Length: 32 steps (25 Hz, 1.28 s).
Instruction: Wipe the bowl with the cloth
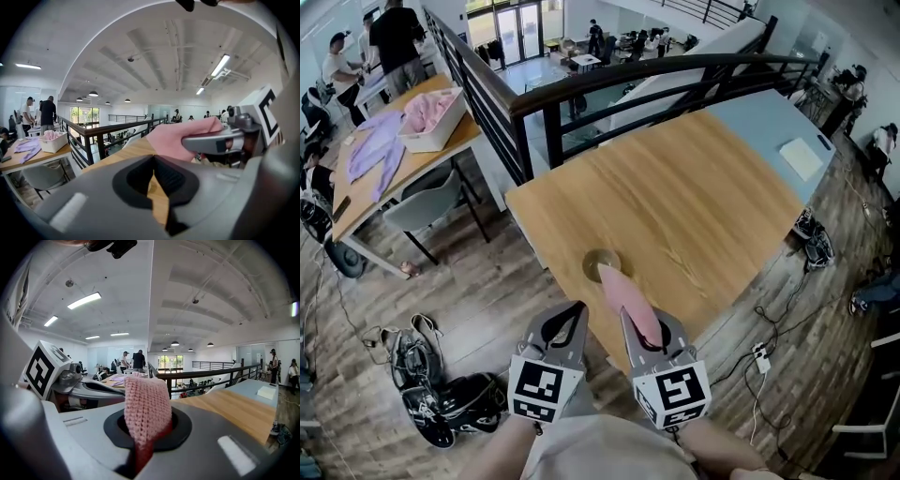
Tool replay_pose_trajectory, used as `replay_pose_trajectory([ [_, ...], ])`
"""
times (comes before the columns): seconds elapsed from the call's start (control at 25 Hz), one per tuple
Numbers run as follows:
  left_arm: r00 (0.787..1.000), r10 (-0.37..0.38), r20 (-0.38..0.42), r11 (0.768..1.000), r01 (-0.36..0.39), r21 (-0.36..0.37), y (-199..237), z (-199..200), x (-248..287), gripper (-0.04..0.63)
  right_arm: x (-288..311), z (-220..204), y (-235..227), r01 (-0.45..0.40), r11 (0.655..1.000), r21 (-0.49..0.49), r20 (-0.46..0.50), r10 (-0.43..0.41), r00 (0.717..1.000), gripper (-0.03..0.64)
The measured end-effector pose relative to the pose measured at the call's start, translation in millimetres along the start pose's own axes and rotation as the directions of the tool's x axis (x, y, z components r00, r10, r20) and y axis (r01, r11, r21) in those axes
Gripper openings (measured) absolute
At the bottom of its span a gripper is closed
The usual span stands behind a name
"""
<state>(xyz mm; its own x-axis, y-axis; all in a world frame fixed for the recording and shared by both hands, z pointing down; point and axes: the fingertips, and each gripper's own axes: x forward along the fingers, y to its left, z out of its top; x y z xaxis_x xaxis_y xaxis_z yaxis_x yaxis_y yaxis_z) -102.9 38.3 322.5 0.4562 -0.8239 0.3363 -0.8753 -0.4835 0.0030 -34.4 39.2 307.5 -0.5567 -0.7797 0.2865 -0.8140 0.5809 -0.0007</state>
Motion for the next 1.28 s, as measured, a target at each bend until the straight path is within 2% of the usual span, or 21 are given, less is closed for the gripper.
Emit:
replay_pose_trajectory([
  [0.4,0.995,-0.089,-0.040,0.996,0.089,-0.020,62,1,57,0.002,83,19,-21,0.073,0.997,0.026,-0.030,-0.072,0.997,0.015],
  [0.72,0.988,-0.135,-0.073,0.991,0.133,-0.028,82,-6,89,0.002,110,14,-45,0.128,0.990,0.053,-0.057,-0.125,0.990,0.015],
  [1.04,0.986,-0.146,-0.082,0.988,0.141,-0.060,74,-9,112,0.002,123,-1,-62,0.093,0.994,0.061,-0.084,-0.088,0.993,0.015],
  [1.28,0.991,-0.088,-0.095,0.991,0.078,-0.104,80,-7,124,0.002,136,-12,-74,0.035,0.997,0.069,-0.108,-0.028,0.994,0.015],
])
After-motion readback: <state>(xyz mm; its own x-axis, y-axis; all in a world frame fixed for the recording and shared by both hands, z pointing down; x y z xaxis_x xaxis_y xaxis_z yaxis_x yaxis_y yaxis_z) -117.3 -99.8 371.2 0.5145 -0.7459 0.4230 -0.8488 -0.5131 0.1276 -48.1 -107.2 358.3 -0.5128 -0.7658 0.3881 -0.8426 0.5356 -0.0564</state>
